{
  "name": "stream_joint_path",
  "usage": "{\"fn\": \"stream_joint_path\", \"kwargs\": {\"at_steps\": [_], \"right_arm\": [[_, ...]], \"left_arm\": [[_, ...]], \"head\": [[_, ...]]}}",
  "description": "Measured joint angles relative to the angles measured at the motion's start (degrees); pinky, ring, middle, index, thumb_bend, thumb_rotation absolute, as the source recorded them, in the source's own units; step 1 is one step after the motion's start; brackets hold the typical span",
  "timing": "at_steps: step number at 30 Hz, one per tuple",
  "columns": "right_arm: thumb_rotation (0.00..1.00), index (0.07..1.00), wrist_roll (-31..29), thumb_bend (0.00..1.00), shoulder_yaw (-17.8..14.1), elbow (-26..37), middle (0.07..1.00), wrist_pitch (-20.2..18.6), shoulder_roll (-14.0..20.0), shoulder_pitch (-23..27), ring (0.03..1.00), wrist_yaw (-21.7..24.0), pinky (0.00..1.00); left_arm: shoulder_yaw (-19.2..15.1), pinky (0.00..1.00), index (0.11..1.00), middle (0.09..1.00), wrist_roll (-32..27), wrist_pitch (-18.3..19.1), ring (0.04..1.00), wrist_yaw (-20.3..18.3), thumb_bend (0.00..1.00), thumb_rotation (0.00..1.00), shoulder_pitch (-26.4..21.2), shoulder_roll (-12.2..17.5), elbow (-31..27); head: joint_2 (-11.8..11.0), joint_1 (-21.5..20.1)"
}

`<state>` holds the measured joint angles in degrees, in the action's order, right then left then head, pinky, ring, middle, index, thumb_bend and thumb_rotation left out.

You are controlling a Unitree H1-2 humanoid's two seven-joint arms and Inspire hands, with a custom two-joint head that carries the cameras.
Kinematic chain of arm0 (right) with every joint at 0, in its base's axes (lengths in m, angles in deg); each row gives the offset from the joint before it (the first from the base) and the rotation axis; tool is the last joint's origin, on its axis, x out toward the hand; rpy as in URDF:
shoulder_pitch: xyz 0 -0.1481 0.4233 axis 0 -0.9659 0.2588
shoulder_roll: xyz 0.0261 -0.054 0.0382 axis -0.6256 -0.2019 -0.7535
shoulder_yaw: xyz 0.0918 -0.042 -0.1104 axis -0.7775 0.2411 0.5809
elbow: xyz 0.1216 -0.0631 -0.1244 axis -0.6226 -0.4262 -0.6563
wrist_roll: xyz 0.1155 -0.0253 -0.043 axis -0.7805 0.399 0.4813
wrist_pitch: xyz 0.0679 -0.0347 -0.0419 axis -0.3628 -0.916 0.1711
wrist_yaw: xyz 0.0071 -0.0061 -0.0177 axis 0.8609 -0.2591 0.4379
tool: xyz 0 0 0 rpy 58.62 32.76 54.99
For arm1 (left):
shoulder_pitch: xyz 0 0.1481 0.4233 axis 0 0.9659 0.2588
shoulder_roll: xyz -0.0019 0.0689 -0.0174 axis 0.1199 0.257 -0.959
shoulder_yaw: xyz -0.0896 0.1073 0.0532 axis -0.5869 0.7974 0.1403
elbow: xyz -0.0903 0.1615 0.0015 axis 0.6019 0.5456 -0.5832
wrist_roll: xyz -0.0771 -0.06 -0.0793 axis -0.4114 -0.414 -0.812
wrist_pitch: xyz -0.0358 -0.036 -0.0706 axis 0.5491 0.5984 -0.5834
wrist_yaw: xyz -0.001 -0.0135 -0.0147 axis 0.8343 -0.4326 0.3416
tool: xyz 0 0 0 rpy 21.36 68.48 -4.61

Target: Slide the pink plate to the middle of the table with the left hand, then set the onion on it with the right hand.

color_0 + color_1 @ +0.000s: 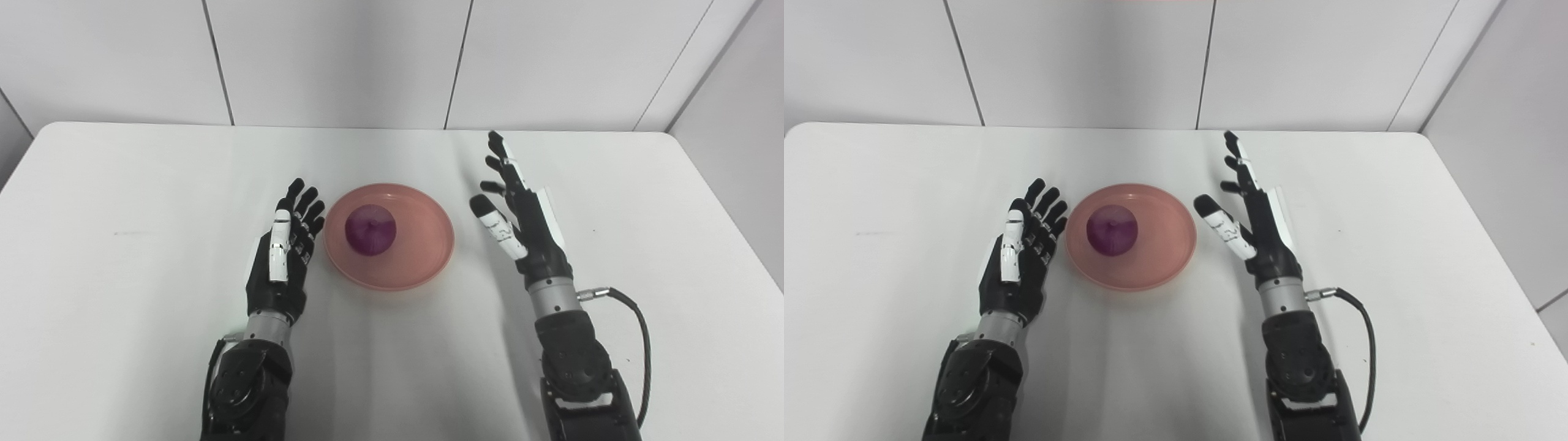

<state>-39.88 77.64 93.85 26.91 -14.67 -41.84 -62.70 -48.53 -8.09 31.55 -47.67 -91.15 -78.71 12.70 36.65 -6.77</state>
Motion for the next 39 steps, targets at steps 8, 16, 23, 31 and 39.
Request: {"fn": "stream_joint_path", "kwargs": {"at_steps": [8,16,23,31,39], "right_arm": [[1.0,0.99,-5.98,0.73,-1.61,-2.08,0.982,0.04,-2.68,-2.51,0.969,-1.4,0.93],[1.0,1.0,-14.57,0.43,-4.43,-1.6,1.0,-4.22,-5.61,-4.05,1.0,-1.39,1.0],[1.0,1.0,-18.92,0.28,-5.31,0.51,1.0,-8.11,-7.61,-4.72,0.994,-2.12,1.0],[1.0,0.999,-19.18,0.22,-4.45,0.83,0.998,-9.39,-7.9,-4.98,0.99,-2.74,1.0],[1.0,0.992,-19.2,0.22,-3.75,0.93,0.991,-9.39,-8.43,-5.06,0.983,-3.35,1.0]], "left_arm": [[-0.26,0.95,0.933,0.946,-0.05,0.03,0.938,-0.03,0.42,1.0,-0.02,0.0,-0.02],[-0.36,0.96,0.934,0.948,-0.07,0.19,0.941,-0.03,0.42,1.0,-0.01,0.0,-0.16],[-0.49,0.96,0.931,0.948,-0.07,0.26,0.943,-0.03,0.42,1.0,-0.01,0.0,-0.25],[-0.56,0.96,0.929,0.95,-0.07,0.6,0.945,-0.03,0.42,1.0,0.01,0.0,-0.47],[-0.57,0.96,0.927,0.946,-0.07,0.66,0.942,-0.03,0.42,1.0,0.02,0.01,-0.48]], "head": [[0.18,0.09],[0.35,0.18],[0.35,0.26],[0.35,0.44],[0.35,0.44]]}}
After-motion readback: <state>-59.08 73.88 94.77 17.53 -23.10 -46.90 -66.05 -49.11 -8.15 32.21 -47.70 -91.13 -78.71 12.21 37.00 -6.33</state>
